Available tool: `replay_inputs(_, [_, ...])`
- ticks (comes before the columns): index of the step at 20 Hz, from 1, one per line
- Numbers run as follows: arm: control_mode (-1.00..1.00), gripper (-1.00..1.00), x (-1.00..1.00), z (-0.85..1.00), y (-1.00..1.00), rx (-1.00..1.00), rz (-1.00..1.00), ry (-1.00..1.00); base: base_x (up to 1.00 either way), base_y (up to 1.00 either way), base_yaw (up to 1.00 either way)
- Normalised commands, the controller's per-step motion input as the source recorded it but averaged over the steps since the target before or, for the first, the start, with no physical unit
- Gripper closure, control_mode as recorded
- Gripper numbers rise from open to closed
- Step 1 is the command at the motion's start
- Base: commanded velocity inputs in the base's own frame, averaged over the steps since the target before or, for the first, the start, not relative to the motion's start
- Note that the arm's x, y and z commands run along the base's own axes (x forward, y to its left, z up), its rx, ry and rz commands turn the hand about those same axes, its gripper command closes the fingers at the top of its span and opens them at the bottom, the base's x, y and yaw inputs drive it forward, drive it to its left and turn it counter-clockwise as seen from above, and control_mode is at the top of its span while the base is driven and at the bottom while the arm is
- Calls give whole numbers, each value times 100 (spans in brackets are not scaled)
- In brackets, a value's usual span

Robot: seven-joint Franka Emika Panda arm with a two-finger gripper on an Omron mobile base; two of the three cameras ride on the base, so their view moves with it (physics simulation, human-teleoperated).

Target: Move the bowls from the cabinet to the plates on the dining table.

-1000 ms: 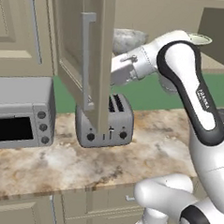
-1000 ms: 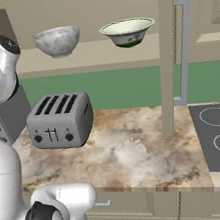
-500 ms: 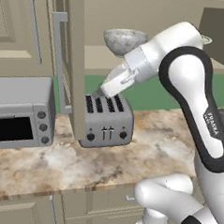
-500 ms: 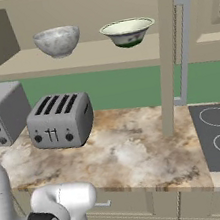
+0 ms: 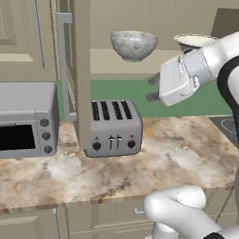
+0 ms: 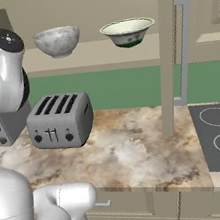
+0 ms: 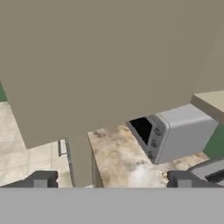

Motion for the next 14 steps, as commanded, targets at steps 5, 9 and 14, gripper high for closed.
replay_inputs(5, [-100,-100,76,39,-54,-28,-16,-16,0,0,0])
replay_inputs(9, [-100,-100,69,30,-27,-33,-23,-16,0,0,0])
replay_inputs(14, [-100,-100,49,0,-8,-35,-21,-19,0,0,0])
